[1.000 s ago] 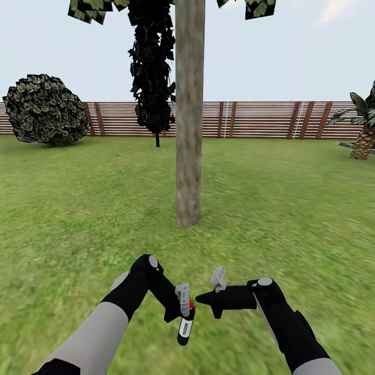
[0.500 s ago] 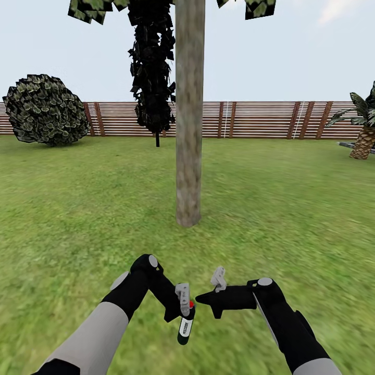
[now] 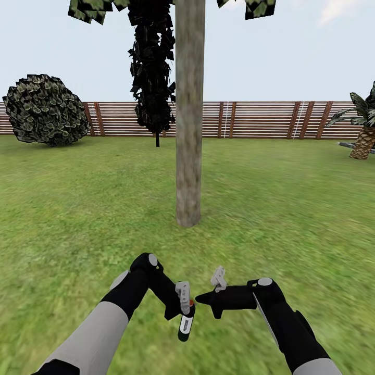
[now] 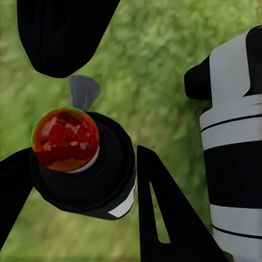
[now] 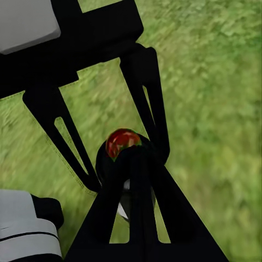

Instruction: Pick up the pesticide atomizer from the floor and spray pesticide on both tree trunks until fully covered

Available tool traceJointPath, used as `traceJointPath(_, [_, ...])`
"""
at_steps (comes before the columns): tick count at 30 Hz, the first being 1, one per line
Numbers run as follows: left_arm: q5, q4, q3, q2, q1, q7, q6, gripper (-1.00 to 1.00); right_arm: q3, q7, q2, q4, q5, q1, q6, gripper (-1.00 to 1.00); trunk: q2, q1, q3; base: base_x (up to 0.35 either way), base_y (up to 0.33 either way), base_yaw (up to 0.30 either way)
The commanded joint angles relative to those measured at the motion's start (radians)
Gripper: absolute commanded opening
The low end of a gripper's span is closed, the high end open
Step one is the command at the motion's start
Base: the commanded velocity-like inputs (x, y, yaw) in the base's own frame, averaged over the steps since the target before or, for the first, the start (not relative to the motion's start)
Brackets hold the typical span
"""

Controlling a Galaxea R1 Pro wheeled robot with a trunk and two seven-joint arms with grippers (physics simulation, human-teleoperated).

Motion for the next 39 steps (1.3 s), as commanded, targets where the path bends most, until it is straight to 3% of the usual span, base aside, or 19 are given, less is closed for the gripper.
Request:
traceJointPath(1, [0.000, 0.000, 0.000, 0.000, 0.000, 0.000, 0.000, -1.00, 0.000, 0.000, 0.000, 0.000, 0.000, 0.000, 0.000, -1.00, 0.000, 0.000, 0.000, 0.000, 0.000, 0.000])
traceJointPath(13, [-0.001, 0.000, 0.000, 0.000, 0.000, 0.001, 0.000, -1.00, 0.000, 0.000, 0.000, 0.000, 0.000, 0.000, 0.000, -1.00, 0.000, 0.000, 0.000, 0.000, 0.000, 0.000])
traceJointPath(18, [-0.020, 0.007, 0.001, 0.000, 0.000, -0.002, 0.001, -1.00, 0.000, 0.000, 0.000, 0.000, 0.000, 0.000, 0.000, -1.00, 0.000, 0.000, 0.000, 0.000, 0.000, 0.000])
traceJointPath(20, [-0.077, 0.008, 0.003, 0.000, 0.000, -0.003, 0.002, -1.00, 0.000, 0.000, 0.000, 0.000, 0.000, 0.000, 0.000, -1.00, 0.000, 0.000, 0.000, 0.000, 0.000, 0.000])
traceJointPath(24, [-0.220, 0.009, 0.005, 0.044, 0.000, -0.004, 0.004, -1.00, 0.000, 0.000, 0.000, 0.000, 0.000, 0.000, 0.000, -1.00, 0.000, 0.000, 0.000, 0.000, 0.000, 0.000])
traceJointPath(25, [-0.247, 0.010, 0.007, 0.065, 0.000, -0.004, 0.004, -1.00, 0.001, 0.000, 0.000, 0.000, 0.000, 0.000, 0.000, -1.00, 0.000, 0.000, 0.000, 0.000, 0.000, 0.000])
traceJointPath(28, [-0.260, 0.010, 0.017, 0.111, 0.000, 0.000, 0.004, -1.00, 0.001, 0.000, 0.000, 0.000, 0.000, 0.001, 0.000, -1.00, 0.000, 0.000, 0.000, 0.000, 0.000, 0.000])
traceJointPath(29, [-0.252, 0.010, 0.034, 0.127, 0.000, 0.003, 0.004, -1.00, 0.002, 0.000, -0.001, 0.000, 0.000, 0.001, 0.000, -1.00, 0.000, 0.000, 0.000, 0.000, 0.000, 0.000])
traceJointPath(31, [-0.203, 0.010, 0.117, 0.145, 0.000, 0.022, 0.001, -1.00, 0.002, 0.000, -0.001, 0.000, -0.001, 0.001, 0.000, -1.00, 0.000, 0.000, 0.000, 0.000, 0.000, 0.000])
traceJointPath(32, [-0.140, 0.010, 0.218, 0.151, 0.000, 0.062, 0.000, -1.00, 0.002, -0.001, -0.001, 0.000, -0.001, 0.001, 0.000, -1.00, 0.000, 0.000, 0.000, 0.000, 0.000, 0.000])
traceJointPath(35, [-0.035, 0.009, 0.392, 0.154, 0.000, 0.180, -0.001, -1.00, 0.000, -0.001, -0.004, 0.001, -0.001, 0.001, 0.000, -1.00, 0.000, 0.000, 0.000, 0.000, 0.000, 0.000])
traceJointPath(37, [-0.008, 0.009, 0.438, 0.151, 0.000, 0.226, 0.000, -1.00, -0.003, -0.002, -0.007, 0.001, -0.004, 0.002, 0.000, -1.00, 0.000, 0.000, 0.000, 0.000, 0.000, 0.000])
traceJointPath(39, [0.010, 0.008, 0.456, 0.149, 0.000, 0.256, 0.001, -1.00, -0.008, -0.006, -0.008, 0.003, -0.007, 0.003, -0.006, -1.00, 0.000, 0.000, 0.000, 0.000, 0.000, 0.000])
